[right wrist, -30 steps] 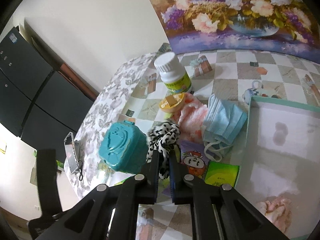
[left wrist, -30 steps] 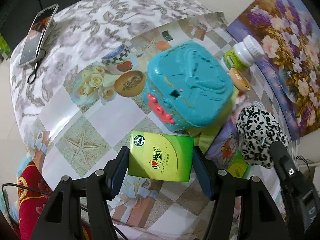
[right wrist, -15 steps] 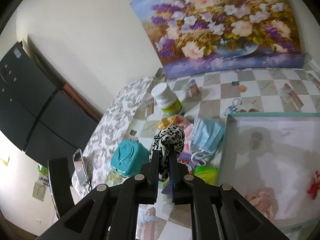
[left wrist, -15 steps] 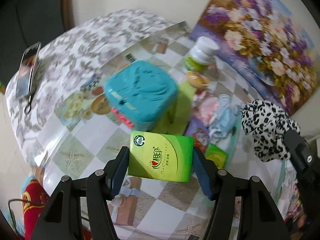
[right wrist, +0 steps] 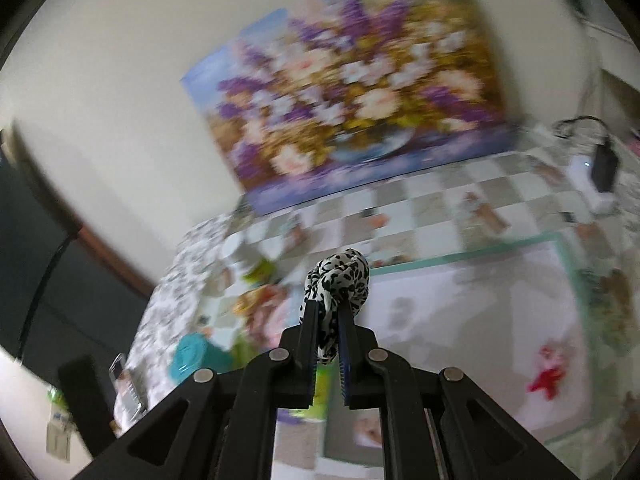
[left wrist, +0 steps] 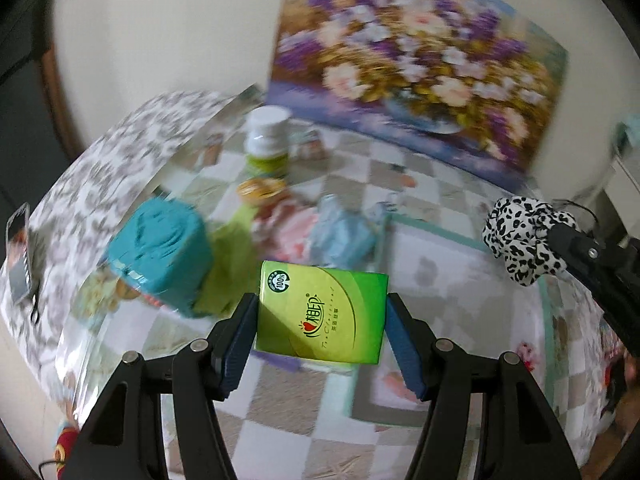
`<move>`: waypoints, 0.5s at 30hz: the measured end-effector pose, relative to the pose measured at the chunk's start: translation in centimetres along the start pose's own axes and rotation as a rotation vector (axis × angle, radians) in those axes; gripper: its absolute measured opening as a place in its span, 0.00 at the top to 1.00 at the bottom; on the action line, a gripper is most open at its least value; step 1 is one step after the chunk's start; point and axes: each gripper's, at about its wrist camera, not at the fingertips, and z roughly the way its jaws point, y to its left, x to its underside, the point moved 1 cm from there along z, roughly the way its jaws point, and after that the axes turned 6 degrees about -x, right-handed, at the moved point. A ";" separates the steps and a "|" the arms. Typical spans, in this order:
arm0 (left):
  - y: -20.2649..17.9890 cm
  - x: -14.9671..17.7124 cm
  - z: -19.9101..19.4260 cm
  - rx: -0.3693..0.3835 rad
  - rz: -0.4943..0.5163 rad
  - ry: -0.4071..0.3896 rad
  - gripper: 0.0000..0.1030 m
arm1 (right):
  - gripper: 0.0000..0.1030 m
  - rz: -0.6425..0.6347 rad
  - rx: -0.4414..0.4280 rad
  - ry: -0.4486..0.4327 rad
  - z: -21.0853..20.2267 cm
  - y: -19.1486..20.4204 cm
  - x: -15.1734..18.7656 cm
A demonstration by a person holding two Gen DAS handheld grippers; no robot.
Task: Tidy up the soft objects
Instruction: 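Carry the tissue pack and scrunchie into the white tray and release both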
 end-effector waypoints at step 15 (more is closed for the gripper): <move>-7.7 0.6 0.4 0.077 0.189 -0.016 0.37 | 0.91 0.220 0.189 -0.119 -4.5 -10.6 -1.9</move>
